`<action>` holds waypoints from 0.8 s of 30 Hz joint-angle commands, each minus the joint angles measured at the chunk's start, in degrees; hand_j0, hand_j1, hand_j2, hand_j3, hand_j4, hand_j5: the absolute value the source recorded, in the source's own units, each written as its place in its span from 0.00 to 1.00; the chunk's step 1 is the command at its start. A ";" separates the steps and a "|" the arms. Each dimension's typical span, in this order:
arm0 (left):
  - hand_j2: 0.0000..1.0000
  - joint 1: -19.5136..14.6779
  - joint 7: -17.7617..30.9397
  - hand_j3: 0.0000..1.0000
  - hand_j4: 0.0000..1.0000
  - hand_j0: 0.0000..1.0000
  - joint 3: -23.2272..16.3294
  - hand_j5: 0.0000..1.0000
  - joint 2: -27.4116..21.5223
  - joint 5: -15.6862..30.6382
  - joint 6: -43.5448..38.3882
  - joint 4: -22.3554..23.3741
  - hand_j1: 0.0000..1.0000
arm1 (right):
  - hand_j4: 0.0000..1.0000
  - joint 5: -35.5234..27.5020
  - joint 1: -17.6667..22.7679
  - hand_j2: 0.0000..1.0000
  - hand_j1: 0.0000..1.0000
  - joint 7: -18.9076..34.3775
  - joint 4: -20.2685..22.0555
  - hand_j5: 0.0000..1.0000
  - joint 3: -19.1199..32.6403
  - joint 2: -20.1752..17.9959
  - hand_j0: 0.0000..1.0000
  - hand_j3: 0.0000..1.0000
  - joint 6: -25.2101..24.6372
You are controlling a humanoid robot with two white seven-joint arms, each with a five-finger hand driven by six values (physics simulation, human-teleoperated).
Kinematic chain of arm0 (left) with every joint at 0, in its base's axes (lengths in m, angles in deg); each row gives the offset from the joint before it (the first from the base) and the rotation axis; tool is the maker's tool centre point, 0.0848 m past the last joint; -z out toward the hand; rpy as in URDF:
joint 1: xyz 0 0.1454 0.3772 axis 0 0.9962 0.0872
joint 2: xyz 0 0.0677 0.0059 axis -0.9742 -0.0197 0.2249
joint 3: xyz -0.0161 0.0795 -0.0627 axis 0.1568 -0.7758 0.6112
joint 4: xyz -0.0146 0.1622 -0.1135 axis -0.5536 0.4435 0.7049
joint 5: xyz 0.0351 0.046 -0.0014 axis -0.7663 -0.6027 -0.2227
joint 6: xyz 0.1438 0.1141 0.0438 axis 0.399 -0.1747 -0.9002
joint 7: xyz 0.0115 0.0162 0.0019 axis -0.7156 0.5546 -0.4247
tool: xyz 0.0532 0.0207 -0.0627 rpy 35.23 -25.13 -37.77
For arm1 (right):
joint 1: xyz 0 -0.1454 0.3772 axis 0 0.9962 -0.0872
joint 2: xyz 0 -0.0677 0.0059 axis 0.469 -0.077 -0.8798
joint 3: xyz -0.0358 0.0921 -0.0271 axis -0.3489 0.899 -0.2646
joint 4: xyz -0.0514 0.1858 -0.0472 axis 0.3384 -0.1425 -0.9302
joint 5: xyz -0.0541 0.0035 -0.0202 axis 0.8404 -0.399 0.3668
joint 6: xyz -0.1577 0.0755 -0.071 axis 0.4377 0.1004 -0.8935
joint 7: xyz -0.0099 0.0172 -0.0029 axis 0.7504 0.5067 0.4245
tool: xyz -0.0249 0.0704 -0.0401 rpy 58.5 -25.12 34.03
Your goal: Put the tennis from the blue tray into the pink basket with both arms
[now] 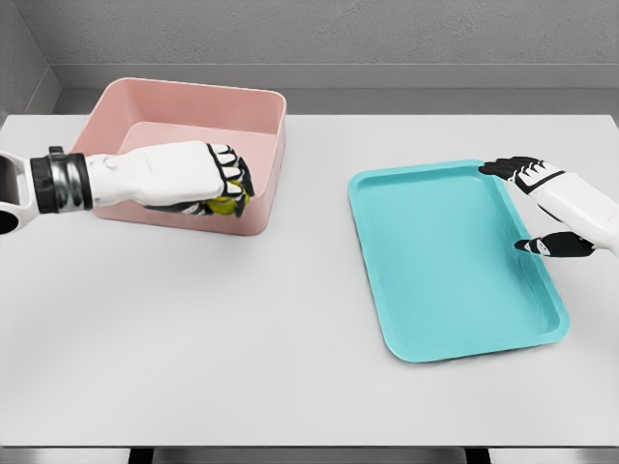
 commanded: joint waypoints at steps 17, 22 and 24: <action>0.50 -6.16 -0.02 0.50 0.50 0.50 0.66 0.50 5.49 1.09 -0.12 19.70 0.50 | 1.00 -0.43 0.00 1.00 1.00 -0.03 -0.11 1.00 0.01 -0.03 1.00 1.00 -0.17; 1.00 -6.33 -0.55 1.00 1.00 1.00 2.16 1.00 5.76 1.61 -0.12 23.13 1.00 | 1.00 -0.43 0.00 1.00 1.00 -0.03 -0.02 1.00 0.01 -0.03 1.00 1.00 -0.17; 1.00 -6.07 -0.55 1.00 1.00 1.00 2.16 1.00 5.76 2.49 -0.12 22.87 1.00 | 1.00 -0.43 0.00 1.00 1.00 -0.03 0.07 1.00 0.01 -0.03 1.00 1.00 -0.17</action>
